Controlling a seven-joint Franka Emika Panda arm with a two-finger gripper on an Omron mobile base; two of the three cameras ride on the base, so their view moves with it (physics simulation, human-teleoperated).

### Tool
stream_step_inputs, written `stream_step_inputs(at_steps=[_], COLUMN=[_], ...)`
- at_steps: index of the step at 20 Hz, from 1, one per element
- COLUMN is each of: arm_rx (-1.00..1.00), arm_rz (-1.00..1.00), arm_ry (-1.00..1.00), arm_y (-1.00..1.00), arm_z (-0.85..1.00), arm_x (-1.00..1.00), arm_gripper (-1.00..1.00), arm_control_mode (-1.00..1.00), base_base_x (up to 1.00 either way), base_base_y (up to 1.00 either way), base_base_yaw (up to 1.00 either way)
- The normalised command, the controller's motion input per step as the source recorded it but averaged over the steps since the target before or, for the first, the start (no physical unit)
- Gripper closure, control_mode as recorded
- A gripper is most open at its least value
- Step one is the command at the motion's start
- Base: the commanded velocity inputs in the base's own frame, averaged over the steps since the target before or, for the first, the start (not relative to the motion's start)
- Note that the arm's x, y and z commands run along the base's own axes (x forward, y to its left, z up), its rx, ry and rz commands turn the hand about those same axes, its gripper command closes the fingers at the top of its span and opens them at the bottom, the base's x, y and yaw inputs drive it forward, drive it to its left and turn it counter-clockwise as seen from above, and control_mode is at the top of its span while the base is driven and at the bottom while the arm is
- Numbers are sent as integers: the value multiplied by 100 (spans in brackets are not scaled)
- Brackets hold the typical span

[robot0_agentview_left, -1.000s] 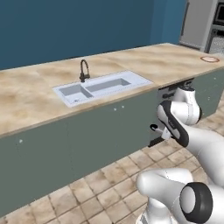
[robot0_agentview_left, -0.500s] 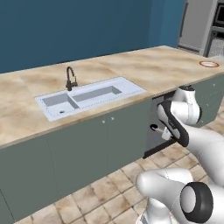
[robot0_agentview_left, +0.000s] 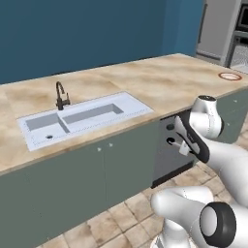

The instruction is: Pick up the tongs from the counter and place them near the plate next to the oven.

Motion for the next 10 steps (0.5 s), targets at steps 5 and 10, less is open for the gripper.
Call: stream_step_inputs(at_steps=[5,10], arm_rx=[0,0], arm_rz=[0,0], arm_ry=[0,0], arm_y=[0,0], arm_z=[0,0], arm_x=[0,0], arm_gripper=[100,100], arm_control_mode=[100,100], base_base_x=[68,66], base_base_y=[-40,-46], base_base_yaw=[9,4])
